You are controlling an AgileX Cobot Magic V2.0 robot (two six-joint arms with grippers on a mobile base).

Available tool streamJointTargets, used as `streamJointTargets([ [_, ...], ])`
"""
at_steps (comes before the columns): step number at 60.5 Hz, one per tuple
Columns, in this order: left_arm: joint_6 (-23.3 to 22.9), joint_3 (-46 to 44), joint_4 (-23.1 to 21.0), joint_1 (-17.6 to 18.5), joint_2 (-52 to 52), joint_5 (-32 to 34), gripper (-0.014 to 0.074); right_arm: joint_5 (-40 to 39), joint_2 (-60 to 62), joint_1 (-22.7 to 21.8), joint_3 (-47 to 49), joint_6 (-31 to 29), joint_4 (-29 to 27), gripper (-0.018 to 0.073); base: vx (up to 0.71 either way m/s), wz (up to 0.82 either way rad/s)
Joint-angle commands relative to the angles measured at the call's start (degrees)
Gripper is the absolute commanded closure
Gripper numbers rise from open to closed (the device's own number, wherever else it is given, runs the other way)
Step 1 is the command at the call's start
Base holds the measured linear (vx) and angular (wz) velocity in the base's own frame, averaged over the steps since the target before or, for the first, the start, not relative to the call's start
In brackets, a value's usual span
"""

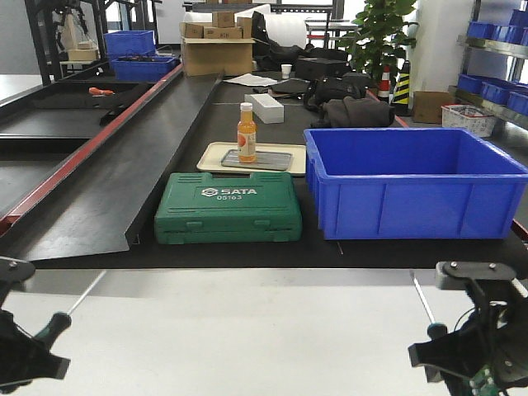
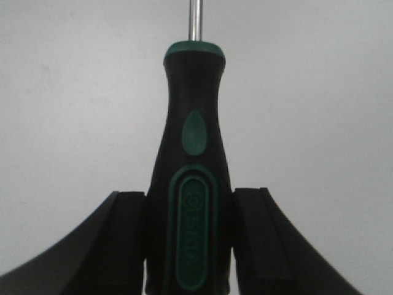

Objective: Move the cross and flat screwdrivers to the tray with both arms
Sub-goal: 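Lift both held screwdrivers upright off the table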

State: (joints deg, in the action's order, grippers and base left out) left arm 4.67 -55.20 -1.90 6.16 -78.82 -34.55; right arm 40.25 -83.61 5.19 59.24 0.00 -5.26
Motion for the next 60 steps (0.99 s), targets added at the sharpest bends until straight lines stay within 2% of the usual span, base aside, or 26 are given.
streamJointTargets([
  [1,-0.03,-1.33,-1.64,0.33,7.62,4.44,0.0596,-5.08,8.18,-0.13,1.28,-1.38,-0.15,0.0567,0.00,0.00],
  [20,-0.03,-1.33,-1.65,0.33,25.64,5.83,0.0596,-10.77,28.99,-0.13,1.22,-3.56,-0.21,0.0567,0.00,0.00],
  [31,-0.03,-1.33,-3.06,0.33,33.13,5.11,0.0596,-11.23,38.71,-0.13,1.22,-6.29,-0.21,0.0567,0.00,0.00],
  [60,0.02,-1.09,-4.46,0.33,44.48,7.08,0.0595,-11.82,52.85,-0.13,1.22,-6.68,-0.21,0.0567,0.00,0.00],
])
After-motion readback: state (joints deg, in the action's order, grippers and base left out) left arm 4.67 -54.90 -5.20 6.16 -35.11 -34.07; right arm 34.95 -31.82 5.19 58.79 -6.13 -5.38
